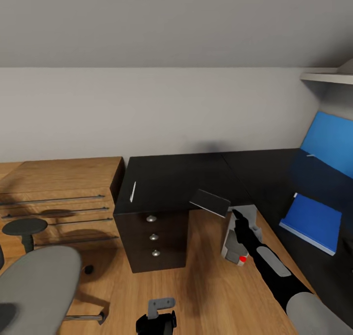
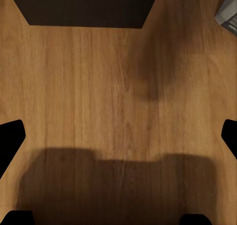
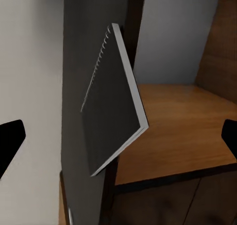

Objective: In the bedroom, organize the workspace by keeping the computer under the desk, ensuring the monitor is on the desk, placing the keyboard on the desk next to the monitor, placing the mouse on the desk next to the keyboard, moving the folder from the swivel chair onto the desk next to the mouse, stacking the notebook on top of the folder with the pen on top of the notebook, and positioning the swivel chair next to the desk.

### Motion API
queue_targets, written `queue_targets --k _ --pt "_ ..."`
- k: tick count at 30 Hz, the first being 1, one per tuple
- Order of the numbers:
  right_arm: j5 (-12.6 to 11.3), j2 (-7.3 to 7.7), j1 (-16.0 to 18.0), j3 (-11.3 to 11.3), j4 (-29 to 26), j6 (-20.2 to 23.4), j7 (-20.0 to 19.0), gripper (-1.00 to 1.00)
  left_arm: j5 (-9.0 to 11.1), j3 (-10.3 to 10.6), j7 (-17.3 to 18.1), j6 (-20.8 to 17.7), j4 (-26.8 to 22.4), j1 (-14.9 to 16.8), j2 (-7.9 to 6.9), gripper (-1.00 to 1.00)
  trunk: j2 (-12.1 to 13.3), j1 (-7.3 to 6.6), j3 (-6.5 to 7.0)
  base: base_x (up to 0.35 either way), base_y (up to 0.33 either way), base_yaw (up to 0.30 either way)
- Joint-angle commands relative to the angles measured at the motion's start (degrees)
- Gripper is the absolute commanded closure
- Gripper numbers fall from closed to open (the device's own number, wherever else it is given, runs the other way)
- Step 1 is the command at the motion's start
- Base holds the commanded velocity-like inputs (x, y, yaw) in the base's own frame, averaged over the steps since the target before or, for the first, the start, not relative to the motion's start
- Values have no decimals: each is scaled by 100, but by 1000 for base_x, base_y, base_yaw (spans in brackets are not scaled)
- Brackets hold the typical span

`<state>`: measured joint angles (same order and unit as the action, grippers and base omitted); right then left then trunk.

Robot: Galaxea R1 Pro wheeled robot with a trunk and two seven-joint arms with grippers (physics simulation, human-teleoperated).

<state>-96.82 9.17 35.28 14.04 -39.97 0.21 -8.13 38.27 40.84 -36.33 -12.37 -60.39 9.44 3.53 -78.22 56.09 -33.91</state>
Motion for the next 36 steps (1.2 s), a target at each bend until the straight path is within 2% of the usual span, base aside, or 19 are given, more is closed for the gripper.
queue_targets --k 1,15,18,20,24,27,36 --pt "-69 8 5 22 2 0 -24 -100 23 12 -40 -19 -8 5 -2 -100 -45 22 -24 0 0 0" --pt "-91 -5 5 30 27 66 -8 -100 44 -24 -40 -26 3 5 -2 -100 -606 330 -275 0 0 0" --pt "-87 3 5 29 32 116 -10 -100 52 -124 -37 -33 26 5 -2 -100 -727 396 -329 0 0 0" --pt "-80 11 5 26 37 225 -12 -100 54 -324 -24 -46 77 5 7 -100 -807 440 -365 0 0 0" --pt "-72 13 5 26 38 432 -25 -100 56 -439 -17 -52 105 5 9 -100 -967 528 -437 0 0 0" --pt "-62 13 5 28 37 599 -42 -100 41 -479 1 -46 113 5 3 -100 -967 528 -437 0 0 0" --pt "-49 7 5 34 33 646 -48 -100 32 -474 20 -37 115 5 -16 -100 -967 528 -437 111 0 0"
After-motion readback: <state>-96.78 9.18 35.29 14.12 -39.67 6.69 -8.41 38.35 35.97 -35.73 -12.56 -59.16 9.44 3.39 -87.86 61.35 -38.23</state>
